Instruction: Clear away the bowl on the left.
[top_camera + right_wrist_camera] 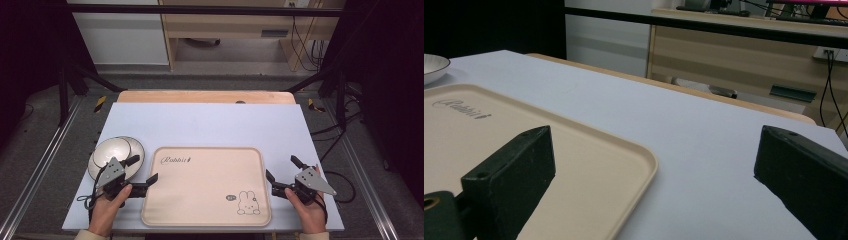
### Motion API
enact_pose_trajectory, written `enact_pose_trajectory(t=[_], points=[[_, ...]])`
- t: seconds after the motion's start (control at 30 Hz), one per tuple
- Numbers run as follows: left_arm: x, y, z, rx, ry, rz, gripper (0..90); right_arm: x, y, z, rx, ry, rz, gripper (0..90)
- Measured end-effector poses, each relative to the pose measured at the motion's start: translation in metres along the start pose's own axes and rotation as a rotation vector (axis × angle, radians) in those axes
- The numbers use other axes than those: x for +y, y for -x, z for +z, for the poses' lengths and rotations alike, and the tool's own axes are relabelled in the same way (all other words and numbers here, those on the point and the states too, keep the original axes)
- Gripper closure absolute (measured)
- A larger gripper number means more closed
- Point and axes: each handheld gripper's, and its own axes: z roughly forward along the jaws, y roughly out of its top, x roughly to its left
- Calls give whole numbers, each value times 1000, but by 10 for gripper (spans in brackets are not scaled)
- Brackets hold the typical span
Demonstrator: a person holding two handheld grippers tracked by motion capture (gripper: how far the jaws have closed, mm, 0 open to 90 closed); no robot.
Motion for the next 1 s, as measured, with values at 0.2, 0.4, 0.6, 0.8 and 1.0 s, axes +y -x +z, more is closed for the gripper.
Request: enact_pose_trajectory(t=[0.2,0.4,0.6,0.8,1.0], points=[[1,3,1,-12,0,2,41,0,1,-1,-5,11,-8,35],[6,8,1,-23,7,8,41,1,1,-2,-3,21,-5,37],[17,13,1,-33,12,26,42,0,0,-2,-2,19,-17,40],[45,4,-7,31,19,18,62,1,-1,-2,-15,14,-9,39],[73,-20,-18,115,31,24,60,4,-4,-3,-20,23,-7,38]])
